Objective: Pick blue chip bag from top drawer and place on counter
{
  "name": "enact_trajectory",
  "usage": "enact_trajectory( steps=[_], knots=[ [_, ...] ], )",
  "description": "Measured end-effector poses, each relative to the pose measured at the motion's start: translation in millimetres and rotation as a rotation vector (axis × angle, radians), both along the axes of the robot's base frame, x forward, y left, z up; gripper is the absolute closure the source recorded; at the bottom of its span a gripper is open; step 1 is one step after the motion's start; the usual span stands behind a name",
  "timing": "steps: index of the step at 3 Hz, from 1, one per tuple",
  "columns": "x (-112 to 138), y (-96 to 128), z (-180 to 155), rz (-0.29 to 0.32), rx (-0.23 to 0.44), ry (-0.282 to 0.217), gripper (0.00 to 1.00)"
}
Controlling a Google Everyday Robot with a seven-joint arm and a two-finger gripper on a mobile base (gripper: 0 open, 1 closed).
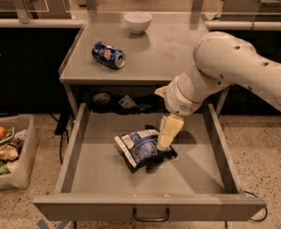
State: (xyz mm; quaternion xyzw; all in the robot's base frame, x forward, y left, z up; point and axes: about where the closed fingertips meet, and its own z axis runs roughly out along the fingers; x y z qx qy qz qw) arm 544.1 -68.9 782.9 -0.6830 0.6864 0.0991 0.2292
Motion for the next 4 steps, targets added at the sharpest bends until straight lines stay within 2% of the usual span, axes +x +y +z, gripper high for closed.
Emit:
enact_trajectory(
  steps=[1, 2, 4],
  knots=[
    [-21.9, 25.8, -55.8, 0.072, 0.008, 0.04, 0.0],
    [-21.9, 25.8, -55.8, 0.072, 0.008, 0.04, 0.0],
    [-19.4, 48.2, -98.7, 0.119, 0.013, 0.11, 0.0]
  ],
)
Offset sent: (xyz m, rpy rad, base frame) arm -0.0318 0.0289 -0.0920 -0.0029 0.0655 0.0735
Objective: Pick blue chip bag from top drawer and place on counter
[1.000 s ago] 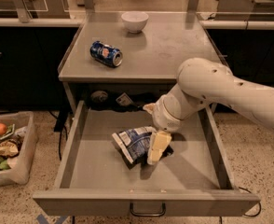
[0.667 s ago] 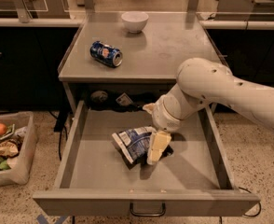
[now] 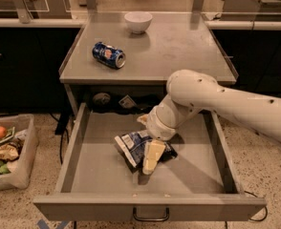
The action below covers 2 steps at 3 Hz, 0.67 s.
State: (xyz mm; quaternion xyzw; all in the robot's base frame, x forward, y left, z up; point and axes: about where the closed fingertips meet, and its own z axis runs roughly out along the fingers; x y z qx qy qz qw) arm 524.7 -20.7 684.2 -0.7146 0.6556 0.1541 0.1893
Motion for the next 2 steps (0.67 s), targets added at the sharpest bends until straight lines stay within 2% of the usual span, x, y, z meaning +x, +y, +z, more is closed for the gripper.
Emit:
enact_trajectory(
  steps=[1, 2],
  knots=[
    [3.0, 11.3, -20.7, 0.017, 0.004, 0.028, 0.0],
    [-3.1, 6.6, -42.2, -0.002, -0.011, 0.06, 0.0]
  ],
)
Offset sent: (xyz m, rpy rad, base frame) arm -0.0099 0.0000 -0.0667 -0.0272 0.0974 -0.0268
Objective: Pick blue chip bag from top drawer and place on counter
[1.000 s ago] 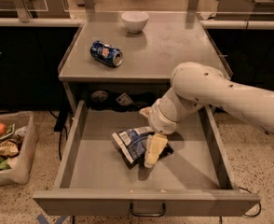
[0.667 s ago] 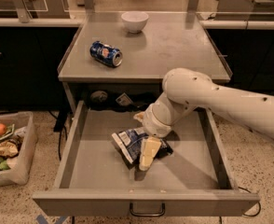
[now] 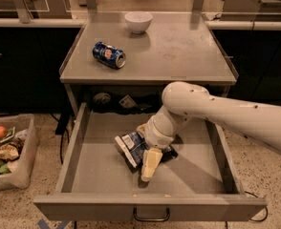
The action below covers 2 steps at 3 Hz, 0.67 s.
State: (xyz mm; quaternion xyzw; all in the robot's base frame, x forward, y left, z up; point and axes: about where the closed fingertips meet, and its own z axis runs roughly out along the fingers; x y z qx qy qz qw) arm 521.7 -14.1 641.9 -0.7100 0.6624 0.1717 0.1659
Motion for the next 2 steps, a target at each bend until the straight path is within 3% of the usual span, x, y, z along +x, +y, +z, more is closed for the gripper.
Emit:
enact_trajectory(
  steps=[1, 2],
  knots=[
    [-7.9, -16.4, -22.2, -0.043, -0.024, 0.022, 0.0],
    [-8.2, -16.2, -22.5, -0.043, -0.024, 0.023, 0.0]
  ],
)
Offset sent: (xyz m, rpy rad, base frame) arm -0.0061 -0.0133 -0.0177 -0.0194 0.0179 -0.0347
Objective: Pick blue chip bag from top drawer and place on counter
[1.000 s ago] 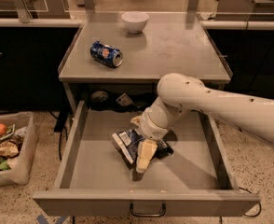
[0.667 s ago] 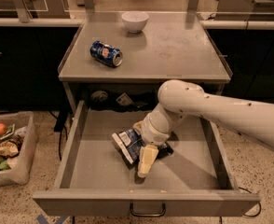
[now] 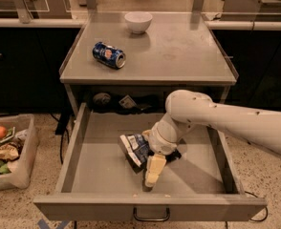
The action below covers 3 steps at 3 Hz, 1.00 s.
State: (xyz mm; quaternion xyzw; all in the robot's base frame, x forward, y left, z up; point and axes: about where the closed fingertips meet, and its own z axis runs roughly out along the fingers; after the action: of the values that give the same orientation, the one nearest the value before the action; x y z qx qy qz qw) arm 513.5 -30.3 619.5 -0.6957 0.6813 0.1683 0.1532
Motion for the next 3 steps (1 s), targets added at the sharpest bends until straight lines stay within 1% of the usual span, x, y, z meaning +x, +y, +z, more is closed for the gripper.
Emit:
enact_trajectory(
  steps=[1, 2, 3],
  knots=[
    [0.0, 0.0, 0.0, 0.0, 0.0, 0.0, 0.2],
    [0.0, 0.0, 0.0, 0.0, 0.0, 0.0, 0.42],
    [0.0, 0.0, -0.1, 0.0, 0.0, 0.0, 0.66]
  ],
)
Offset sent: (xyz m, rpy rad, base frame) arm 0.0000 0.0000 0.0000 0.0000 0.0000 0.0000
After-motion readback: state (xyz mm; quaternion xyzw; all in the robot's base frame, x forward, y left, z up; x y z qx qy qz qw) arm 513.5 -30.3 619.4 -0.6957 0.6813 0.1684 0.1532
